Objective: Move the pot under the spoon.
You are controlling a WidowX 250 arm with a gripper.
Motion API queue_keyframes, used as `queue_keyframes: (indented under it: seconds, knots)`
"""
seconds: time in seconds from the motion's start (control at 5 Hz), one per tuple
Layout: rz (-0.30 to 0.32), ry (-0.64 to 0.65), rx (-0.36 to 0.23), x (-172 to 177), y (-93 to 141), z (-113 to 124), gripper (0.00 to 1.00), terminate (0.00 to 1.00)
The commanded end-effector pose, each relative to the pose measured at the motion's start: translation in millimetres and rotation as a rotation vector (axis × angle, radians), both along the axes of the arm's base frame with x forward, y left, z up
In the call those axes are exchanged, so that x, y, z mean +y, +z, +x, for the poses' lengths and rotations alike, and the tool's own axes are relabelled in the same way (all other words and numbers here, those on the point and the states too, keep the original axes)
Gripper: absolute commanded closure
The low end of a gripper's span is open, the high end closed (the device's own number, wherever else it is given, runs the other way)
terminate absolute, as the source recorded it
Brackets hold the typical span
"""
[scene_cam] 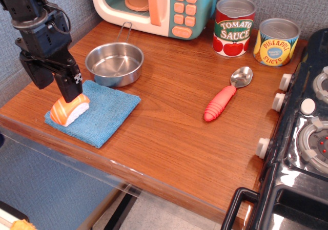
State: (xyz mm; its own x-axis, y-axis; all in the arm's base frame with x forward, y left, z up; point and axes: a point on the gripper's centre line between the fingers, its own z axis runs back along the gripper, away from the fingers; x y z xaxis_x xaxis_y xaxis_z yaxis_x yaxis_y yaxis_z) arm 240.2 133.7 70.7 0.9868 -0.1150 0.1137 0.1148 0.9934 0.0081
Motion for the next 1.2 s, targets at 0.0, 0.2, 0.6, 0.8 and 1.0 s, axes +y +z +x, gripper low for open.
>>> queue_keyframes:
  seconds: [0.0, 0.2, 0.6, 0.8, 1.0]
  knots:
    - [0.000, 0.000, 0.000, 0.0, 0.0, 0.0, 0.00, 0.00]
    - [-0.042, 0.005, -0.011, 4.6, 3.0, 5.9, 0.00, 0.00]
    - [-0.126, -0.095, -0.047, 14.5, 1.2, 66.3, 0.00, 0.00]
    - [-0.116, -0.235, -0.052, -18.7, 7.4, 89.8, 0.00, 0.00]
    - [-0.097, -0.319, -0.044, -45.7, 10.2, 99.4, 0.00, 0.00]
